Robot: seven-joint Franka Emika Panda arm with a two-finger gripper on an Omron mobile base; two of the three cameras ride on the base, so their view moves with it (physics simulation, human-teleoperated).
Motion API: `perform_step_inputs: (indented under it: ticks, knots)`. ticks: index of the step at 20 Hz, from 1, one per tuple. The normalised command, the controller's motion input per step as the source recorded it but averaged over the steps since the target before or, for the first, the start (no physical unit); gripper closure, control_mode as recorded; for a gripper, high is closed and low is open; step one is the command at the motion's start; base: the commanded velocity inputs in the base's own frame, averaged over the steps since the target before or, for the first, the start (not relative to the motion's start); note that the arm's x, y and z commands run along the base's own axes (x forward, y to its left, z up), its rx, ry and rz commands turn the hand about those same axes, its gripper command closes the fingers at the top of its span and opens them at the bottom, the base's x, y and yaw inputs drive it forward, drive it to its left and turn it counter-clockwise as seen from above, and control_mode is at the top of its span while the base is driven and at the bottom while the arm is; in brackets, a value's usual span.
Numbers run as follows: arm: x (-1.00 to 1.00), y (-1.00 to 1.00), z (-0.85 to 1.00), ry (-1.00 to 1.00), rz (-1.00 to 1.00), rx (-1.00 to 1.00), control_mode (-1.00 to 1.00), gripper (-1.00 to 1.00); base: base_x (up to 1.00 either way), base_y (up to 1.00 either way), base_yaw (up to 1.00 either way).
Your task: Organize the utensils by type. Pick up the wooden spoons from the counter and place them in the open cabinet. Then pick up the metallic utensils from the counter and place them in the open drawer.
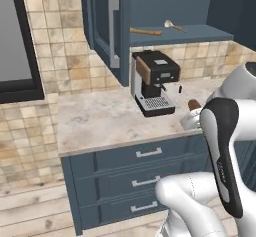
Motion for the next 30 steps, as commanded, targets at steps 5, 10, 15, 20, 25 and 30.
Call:
perform_step_inputs:
  ticks: [5,10,15,20,25,30]
  knots:
    - [0.00,0.00,0.00,0.00,0.00,0.00,1.00,1.00,-1.00,0.02,0.24]
    - [0.00,0.00,0.00,0.00,0.00,0.00,1.00,1.00,-0.50,0.37,0.63]
    - [0.00,0.00,0.00,0.00,0.00,0.00,1.00,1.00,-0.23,0.38,0.92]
    - [0.00,0.00,0.00,0.00,0.00,0.00,1.00,1.00,-0.11,0.19,0.95]
    - [0.00,0.00,0.00,0.00,0.00,0.00,1.00,1.00,0.04,0.03,0.85]
    - [0.00,0.00,0.00,0.00,0.00,0.00,1.00,1.00,0.38,0.20,0.65]
